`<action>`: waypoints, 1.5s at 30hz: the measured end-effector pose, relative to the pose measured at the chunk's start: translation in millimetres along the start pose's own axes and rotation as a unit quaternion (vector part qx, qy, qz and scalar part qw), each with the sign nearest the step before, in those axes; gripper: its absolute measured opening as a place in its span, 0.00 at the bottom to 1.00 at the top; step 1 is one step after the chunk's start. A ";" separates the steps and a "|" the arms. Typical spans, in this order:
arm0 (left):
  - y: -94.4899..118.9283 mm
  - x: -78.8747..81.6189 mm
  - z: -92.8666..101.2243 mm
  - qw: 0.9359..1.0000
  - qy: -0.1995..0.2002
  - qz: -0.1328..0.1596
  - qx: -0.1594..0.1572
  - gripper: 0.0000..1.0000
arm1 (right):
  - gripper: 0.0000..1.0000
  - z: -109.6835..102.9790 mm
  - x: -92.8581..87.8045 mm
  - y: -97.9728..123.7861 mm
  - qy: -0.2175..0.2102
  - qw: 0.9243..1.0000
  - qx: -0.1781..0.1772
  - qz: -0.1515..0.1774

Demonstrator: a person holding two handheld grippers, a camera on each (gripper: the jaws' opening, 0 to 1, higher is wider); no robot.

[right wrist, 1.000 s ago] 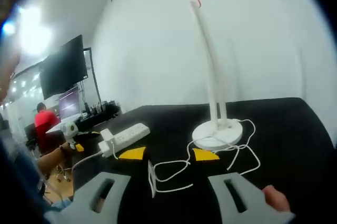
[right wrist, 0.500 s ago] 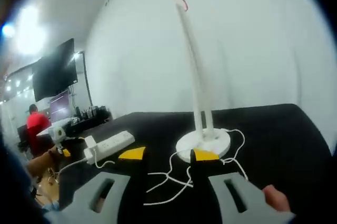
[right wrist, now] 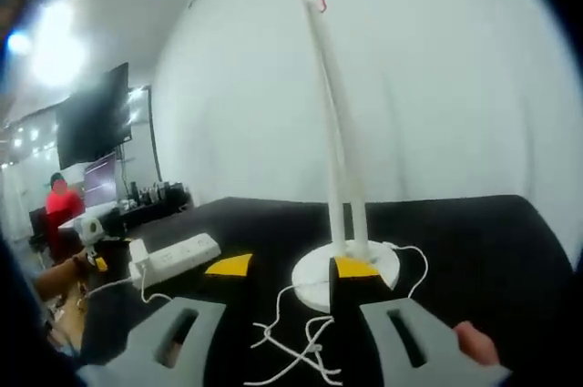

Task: Insert the desk lamp plug into the socket, turn on the power strip switch, turn on the lamp switch, then turn off the lamp switch, turn off the power strip switch, and remove the plug from the socket.

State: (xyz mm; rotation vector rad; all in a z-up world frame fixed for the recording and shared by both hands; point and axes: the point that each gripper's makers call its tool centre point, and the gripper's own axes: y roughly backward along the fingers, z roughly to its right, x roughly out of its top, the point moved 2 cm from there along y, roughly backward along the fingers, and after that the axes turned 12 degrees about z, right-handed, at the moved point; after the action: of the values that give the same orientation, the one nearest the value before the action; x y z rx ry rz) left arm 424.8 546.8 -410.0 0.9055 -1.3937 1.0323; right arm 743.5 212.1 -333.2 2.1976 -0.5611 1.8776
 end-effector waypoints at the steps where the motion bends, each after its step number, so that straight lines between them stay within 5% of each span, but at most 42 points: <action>1: 0.1 0.1 -0.4 1.000 0.000 0.000 0.001 0.76 | 0.33 1.7 -0.3 -3.1 0.001 1.000 0.001 -0.001; 23: -0.6 -1.8 -1.7 1.000 0.001 -0.008 0.010 0.73 | 0.26 44.6 -14.1 -46.5 0.018 1.000 0.017 -0.013; 33: -0.5 -3.2 -4.7 1.000 0.002 -0.012 0.015 0.72 | 0.26 32.4 -31.3 -60.6 0.011 0.999 0.025 -0.021; 45: 0.8 -1.7 -8.3 1.000 0.008 -0.009 0.020 0.71 | 0.26 50.9 -39.3 -83.0 0.009 0.998 0.045 -0.035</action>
State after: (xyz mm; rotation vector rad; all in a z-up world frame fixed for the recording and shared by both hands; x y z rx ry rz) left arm 426.8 554.8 -411.8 0.9356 -1.3543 1.0546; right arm 818.5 274.0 -372.7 2.2215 -0.3981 1.9203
